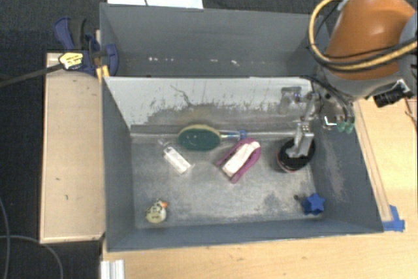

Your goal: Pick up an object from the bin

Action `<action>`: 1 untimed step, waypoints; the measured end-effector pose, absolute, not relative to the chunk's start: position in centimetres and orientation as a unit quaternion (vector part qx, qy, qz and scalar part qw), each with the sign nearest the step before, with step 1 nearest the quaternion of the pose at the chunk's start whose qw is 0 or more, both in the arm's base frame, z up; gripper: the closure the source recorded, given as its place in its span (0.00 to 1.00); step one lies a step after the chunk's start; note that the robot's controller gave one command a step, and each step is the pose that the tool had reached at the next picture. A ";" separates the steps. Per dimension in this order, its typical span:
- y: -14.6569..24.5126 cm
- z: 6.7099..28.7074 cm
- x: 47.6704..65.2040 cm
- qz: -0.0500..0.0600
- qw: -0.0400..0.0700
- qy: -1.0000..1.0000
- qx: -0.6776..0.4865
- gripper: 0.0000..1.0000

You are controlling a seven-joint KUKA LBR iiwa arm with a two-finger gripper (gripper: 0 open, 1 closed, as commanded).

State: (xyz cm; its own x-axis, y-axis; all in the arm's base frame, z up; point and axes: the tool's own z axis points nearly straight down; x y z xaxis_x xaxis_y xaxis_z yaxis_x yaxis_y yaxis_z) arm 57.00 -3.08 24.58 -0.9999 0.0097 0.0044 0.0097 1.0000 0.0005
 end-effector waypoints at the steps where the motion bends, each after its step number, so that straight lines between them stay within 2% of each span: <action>1: -2.2 11.7 58.9 0.000 0.002 -1.000 0.005 0.00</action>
Offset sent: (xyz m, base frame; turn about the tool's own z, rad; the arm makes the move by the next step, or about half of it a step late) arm 0.0198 0.0091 -0.1244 -0.0230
